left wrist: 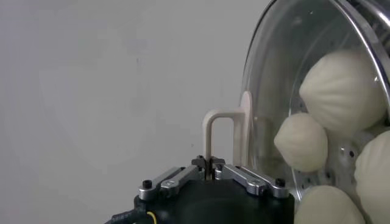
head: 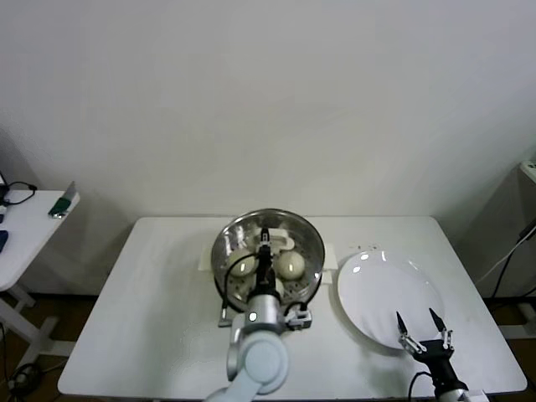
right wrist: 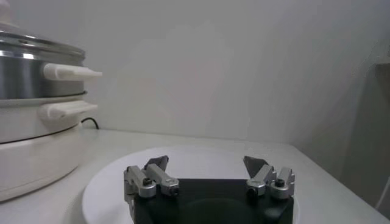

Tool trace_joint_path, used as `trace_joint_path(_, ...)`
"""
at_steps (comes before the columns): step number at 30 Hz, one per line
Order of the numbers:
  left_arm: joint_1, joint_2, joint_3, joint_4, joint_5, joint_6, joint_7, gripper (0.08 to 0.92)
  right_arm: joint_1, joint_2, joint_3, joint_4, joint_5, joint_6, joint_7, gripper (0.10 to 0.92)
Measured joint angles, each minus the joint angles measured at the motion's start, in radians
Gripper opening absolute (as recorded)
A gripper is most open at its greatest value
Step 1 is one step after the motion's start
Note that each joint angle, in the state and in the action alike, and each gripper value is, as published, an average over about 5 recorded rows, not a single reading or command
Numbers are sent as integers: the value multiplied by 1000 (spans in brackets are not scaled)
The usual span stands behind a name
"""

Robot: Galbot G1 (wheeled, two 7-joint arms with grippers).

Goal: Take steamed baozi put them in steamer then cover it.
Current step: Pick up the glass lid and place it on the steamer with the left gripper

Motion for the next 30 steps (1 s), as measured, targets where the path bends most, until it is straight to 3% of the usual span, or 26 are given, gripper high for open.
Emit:
trace_joint_path(22,3,11,-6,11,-49,17,-8,137,-3,8,2,7,-7,4,-3,823)
trace_joint_path(30,6,16,-6,1,-88,28,-21,236,-2,7,2,8,-9,6,-3,823)
